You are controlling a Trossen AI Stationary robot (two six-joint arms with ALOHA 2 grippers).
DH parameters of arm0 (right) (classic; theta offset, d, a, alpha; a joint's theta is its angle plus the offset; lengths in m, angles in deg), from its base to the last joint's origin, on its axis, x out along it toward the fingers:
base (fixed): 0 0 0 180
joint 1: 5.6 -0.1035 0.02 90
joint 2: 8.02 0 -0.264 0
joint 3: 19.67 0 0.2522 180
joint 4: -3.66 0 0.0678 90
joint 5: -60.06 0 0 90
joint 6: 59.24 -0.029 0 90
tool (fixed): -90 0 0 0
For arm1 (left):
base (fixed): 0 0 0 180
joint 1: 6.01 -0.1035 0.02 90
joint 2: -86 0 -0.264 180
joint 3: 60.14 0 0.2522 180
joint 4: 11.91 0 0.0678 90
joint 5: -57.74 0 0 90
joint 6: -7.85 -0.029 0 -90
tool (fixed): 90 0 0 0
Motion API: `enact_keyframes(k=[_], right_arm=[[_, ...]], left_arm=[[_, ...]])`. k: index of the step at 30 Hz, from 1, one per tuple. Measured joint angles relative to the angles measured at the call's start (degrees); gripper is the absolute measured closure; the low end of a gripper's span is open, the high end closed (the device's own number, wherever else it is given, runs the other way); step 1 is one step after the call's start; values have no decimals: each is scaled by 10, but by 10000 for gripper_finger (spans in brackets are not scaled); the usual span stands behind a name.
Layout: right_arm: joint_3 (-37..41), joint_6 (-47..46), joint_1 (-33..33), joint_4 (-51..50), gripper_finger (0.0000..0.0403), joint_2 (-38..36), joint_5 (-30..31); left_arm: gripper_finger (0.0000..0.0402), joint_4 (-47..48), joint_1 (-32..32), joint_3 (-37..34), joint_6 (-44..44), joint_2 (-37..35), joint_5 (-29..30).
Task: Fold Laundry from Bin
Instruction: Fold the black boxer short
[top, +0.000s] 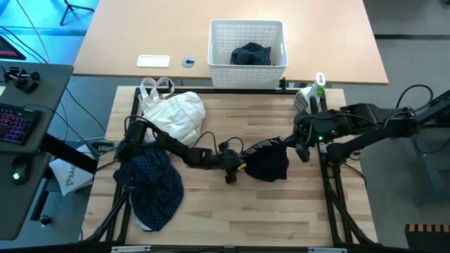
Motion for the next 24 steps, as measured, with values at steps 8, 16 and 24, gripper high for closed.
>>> enact_keyframes(k=[8,16,24], right_arm=[[-73,-30,-58,-21,401,-28,-25],[-81,-158,-125,-17,401,-31,-99],[-64,-164,-160,12,402,-3,-79]], left_arm=[[397,293,-2,-2,-73,-231,10],[401,495,26,29,12,-507,-185],[401,589,61,152,129,-540,-209]])
